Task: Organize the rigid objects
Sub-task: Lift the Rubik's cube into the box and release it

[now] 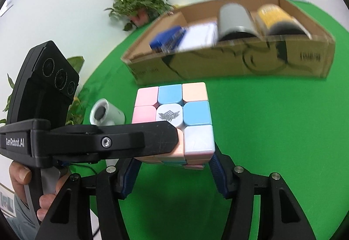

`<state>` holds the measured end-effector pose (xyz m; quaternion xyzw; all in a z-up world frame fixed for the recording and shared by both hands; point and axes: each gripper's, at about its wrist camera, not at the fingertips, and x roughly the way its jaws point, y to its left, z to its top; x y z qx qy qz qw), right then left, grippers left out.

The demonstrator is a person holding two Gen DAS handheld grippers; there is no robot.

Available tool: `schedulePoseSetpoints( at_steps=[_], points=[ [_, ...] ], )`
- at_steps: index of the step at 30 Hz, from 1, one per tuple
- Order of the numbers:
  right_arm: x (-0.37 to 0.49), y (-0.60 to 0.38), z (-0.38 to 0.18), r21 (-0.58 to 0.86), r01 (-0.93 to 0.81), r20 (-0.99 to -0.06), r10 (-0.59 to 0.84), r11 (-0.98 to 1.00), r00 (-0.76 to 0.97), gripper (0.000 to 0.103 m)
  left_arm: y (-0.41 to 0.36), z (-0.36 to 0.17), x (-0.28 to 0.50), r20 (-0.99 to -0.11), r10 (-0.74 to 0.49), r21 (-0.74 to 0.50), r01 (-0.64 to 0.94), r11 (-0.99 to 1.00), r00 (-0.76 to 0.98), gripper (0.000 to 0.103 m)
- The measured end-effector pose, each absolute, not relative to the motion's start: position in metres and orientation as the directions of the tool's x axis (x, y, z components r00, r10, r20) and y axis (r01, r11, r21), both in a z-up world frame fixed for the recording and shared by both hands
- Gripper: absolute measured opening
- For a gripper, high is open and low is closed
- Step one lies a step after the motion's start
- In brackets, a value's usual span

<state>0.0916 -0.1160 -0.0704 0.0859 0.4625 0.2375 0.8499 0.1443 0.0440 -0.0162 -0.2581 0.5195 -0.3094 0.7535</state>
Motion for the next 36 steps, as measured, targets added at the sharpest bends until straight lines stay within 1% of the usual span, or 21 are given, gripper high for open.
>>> schedulePoseSetpoints(
  at_steps=[7,13,18,22,27,29,33,36],
  points=[
    [0.122,-0.097,-0.018,0.302,-0.379,-0.7,0.473,0.875,0.535,0.056,0.061,0.024,0.189,-0.578,-0.752,-0.719,0.24,0.653,0.317,0.068],
    [0.183,-0.078,0.014,0.315,-0.371,-0.68,0.481,0.873,0.553,0.056,0.066,0.049,0.249,-0.585,-0.739,-0.696,0.261,0.669,0.334,0.068],
    [0.252,-0.066,0.028,0.315,-0.363,-0.691,0.474,0.877,0.546,0.056,0.066,0.054,0.306,-0.603,-0.733,-0.688,0.26,0.677,0.314,0.068],
    [0.308,-0.058,0.026,0.322,-0.344,-0.711,0.465,0.882,0.527,0.056,0.066,0.045,0.354,-0.608,-0.741,-0.706,0.234,0.668,0.284,0.068],
    [0.364,-0.056,0.004,0.315,-0.313,-0.756,0.436,0.896,0.487,0.056,0.066,0.012,0.402,-0.611,-0.763,-0.74,0.189,0.645,0.21,0.068],
    [0.381,-0.057,-0.01,0.309,-0.287,-0.778,0.415,0.906,0.472,0.056,0.069,-0.005,0.418,-0.595,-0.784,-0.771,0.152,0.619,0.176,0.068],
    [0.394,-0.055,-0.026,0.263,-0.256,-0.804,0.358,0.93,0.474,0.056,0.07,-0.03,0.437,-0.56,-0.82,-0.813,0.111,0.572,0.123,0.068],
    [0.399,-0.054,-0.035,0.204,-0.243,-0.825,0.3,0.948,0.479,0.056,0.065,-0.029,0.441,-0.581,-0.806,-0.794,0.135,0.592,0.115,0.064]
  ],
)
